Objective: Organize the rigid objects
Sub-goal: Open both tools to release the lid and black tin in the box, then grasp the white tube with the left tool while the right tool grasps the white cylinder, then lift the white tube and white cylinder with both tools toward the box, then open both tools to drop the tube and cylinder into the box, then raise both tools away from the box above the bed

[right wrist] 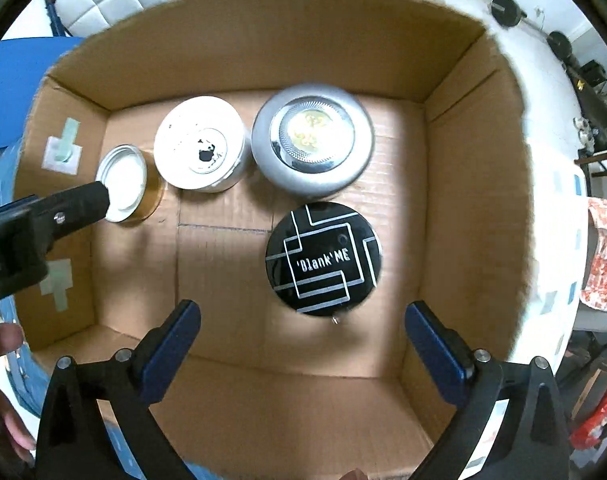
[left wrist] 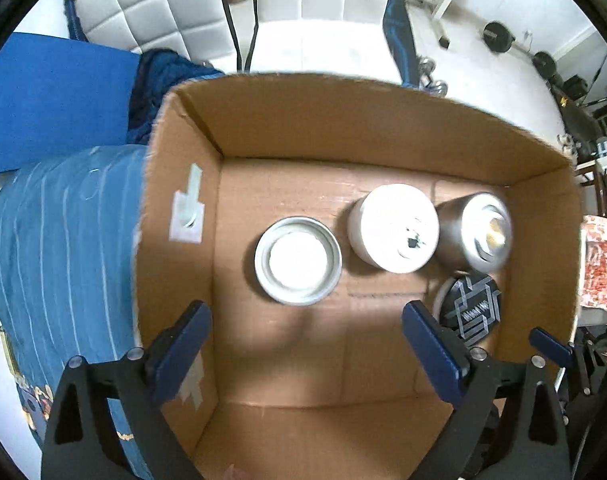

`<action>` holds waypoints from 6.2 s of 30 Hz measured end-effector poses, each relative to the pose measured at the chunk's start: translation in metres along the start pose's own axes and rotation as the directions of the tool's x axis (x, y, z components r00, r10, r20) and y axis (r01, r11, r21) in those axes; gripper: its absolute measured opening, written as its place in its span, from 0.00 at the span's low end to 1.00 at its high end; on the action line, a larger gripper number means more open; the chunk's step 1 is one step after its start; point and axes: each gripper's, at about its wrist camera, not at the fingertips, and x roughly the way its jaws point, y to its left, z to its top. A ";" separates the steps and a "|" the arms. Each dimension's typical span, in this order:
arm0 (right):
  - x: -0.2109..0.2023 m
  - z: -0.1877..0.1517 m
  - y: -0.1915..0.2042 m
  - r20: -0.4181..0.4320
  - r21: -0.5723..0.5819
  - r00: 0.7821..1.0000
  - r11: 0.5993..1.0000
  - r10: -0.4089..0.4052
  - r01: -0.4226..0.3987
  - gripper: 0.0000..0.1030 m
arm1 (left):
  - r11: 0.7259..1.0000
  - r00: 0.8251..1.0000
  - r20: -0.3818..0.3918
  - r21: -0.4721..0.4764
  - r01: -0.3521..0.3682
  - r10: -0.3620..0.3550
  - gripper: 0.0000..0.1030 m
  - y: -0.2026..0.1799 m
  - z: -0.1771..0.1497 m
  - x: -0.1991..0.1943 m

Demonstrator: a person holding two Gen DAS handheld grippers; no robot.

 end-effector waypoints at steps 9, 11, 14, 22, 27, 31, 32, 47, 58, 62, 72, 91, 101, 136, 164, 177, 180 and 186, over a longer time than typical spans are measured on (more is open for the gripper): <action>-0.058 -0.058 -0.010 0.116 0.006 0.993 1.000 0.012 -0.013 1.00 | 1.000 0.985 0.169 -0.015 0.022 -0.019 0.95 0.014 -0.028 -0.057; -0.074 -0.074 -0.011 0.151 -0.001 0.988 1.000 0.013 -0.013 1.00 | 1.000 0.981 0.194 -0.016 0.026 -0.022 0.95 0.011 -0.049 -0.073; -0.093 -0.099 -0.013 0.198 -0.003 0.980 1.000 0.014 -0.014 1.00 | 1.000 0.974 0.228 -0.014 0.025 -0.021 0.95 0.016 -0.069 -0.092; -0.136 -0.139 -0.016 0.277 0.004 0.960 0.999 0.035 -0.038 1.00 | 1.000 0.953 0.302 -0.011 0.018 -0.014 0.95 0.021 -0.120 -0.122; -0.160 -0.159 -0.015 0.320 -0.005 0.946 0.999 0.044 -0.045 1.00 | 1.000 0.942 0.335 -0.022 0.017 -0.009 0.95 0.024 -0.140 -0.141; -0.165 -0.170 -0.018 0.324 -0.007 0.944 0.998 0.063 -0.065 1.00 | 0.999 0.941 0.339 -0.037 0.040 -0.025 0.95 0.028 -0.149 -0.148; -0.165 -0.173 -0.021 0.324 -0.004 0.944 0.998 0.067 -0.070 1.00 | 0.998 0.940 0.340 -0.038 0.039 -0.024 0.95 0.029 -0.150 -0.149; -0.042 -0.206 -0.167 0.066 0.193 0.995 0.979 -0.081 0.067 1.00 | 0.993 0.987 0.125 -0.085 -0.086 0.096 0.95 0.049 -0.167 -0.039; 0.057 -0.207 -0.226 -0.135 0.192 0.984 0.971 -0.119 0.144 0.53 | 0.987 0.993 -0.033 -0.107 -0.118 0.115 0.95 0.051 -0.182 0.043; 0.058 -0.216 -0.224 -0.138 0.262 0.989 0.962 -0.043 0.078 0.53 | 0.987 0.992 -0.046 -0.104 -0.122 0.118 0.95 0.051 -0.187 0.050; 0.051 -0.240 -0.177 -0.132 0.312 0.987 0.949 0.093 -0.047 0.52 | 0.982 0.992 -0.087 -0.154 -0.106 0.093 0.95 0.076 -0.192 0.077; 0.018 -0.239 -0.055 -0.085 0.152 0.988 0.981 0.132 -0.118 0.52 | 0.989 0.995 -0.091 -0.142 -0.044 0.032 0.29 0.086 -0.210 0.094; -0.009 -0.224 -0.043 -0.043 0.110 0.982 0.978 0.184 -0.179 0.52 | 0.997 1.000 -0.017 -0.071 0.024 -0.026 0.29 0.040 -0.267 0.049; -0.107 -0.076 0.005 0.176 0.012 0.955 0.969 0.241 -0.246 0.52 | 0.973 0.965 0.126 0.014 0.231 -0.231 0.29 0.029 -0.037 -0.071; 0.068 -0.012 0.033 -0.152 0.066 0.978 0.989 0.144 -0.135 0.60 | 0.992 0.977 -0.174 -0.007 0.127 -0.127 0.34 0.034 -0.007 0.086; 0.024 -0.030 0.023 -0.037 0.051 0.993 0.992 0.115 -0.113 1.00 | 0.996 0.995 -0.044 0.007 0.092 -0.092 0.78 -0.001 -0.013 0.022; 0.007 -0.043 0.017 0.000 0.057 0.993 0.992 0.114 -0.114 1.00 | 0.996 0.996 -0.001 0.019 0.087 -0.087 0.88 -0.006 -0.020 0.000; -0.031 -0.064 0.007 0.084 0.049 0.993 0.995 0.082 -0.086 1.00 | 0.998 0.993 0.106 0.032 0.054 -0.057 0.92 0.003 -0.042 -0.043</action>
